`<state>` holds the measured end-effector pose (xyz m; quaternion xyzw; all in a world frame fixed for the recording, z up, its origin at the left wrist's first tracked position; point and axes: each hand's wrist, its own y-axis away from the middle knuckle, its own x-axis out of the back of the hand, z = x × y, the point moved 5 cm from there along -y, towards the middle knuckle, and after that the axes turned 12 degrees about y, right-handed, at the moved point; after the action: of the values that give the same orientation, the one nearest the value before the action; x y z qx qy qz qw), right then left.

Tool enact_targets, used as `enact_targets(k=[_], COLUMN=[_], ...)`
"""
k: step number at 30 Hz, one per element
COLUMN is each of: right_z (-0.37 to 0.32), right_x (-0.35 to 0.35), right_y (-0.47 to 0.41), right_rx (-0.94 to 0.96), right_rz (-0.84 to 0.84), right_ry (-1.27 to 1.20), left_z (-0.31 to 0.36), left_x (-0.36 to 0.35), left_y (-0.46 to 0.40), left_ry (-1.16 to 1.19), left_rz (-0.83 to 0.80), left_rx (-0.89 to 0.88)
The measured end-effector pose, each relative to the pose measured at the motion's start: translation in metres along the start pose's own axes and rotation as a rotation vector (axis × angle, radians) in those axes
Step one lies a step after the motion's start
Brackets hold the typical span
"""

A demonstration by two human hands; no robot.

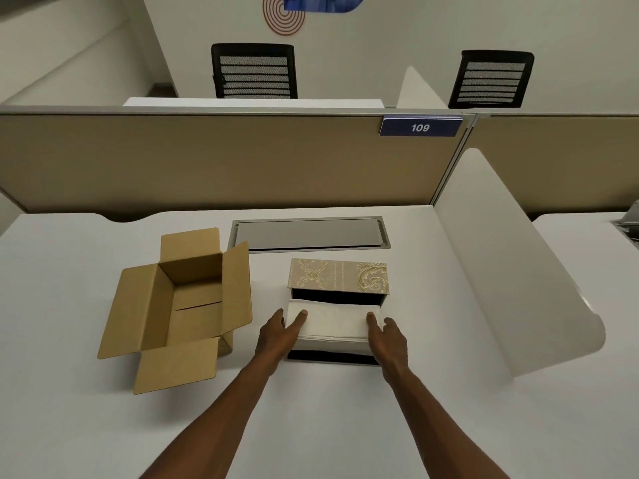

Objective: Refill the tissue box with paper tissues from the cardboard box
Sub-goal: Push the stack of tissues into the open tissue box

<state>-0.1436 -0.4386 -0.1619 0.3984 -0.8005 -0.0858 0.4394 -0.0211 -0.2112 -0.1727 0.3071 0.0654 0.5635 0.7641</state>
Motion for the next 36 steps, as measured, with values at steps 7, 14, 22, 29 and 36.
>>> enact_targets(k=[7,14,22,29,36], right_z=[-0.008,-0.003,-0.007,-0.001,0.017], right_x=[-0.001,-0.001,0.014,-0.025,-0.030], right_y=[-0.004,-0.006,0.024,0.023,0.011], right_rx=[-0.015,0.046,0.312,0.691,0.639], right_rz=[-0.050,-0.064,0.444,0.301,0.189], right_ry=[-0.036,-0.009,0.136,0.649,0.724], left_z=[0.007,0.008,0.022,0.004,-0.011], left_x=[-0.016,-0.011,-0.012,-0.052,-0.046], left_y=[0.002,0.001,0.033,0.034,0.021], left_ry=[0.127,0.113,-0.194,-0.714,-0.851], left_rz=[-0.010,-0.075,0.313,0.014,-0.056], left_rx=[0.033,-0.016,-0.422,-0.779,-0.742])
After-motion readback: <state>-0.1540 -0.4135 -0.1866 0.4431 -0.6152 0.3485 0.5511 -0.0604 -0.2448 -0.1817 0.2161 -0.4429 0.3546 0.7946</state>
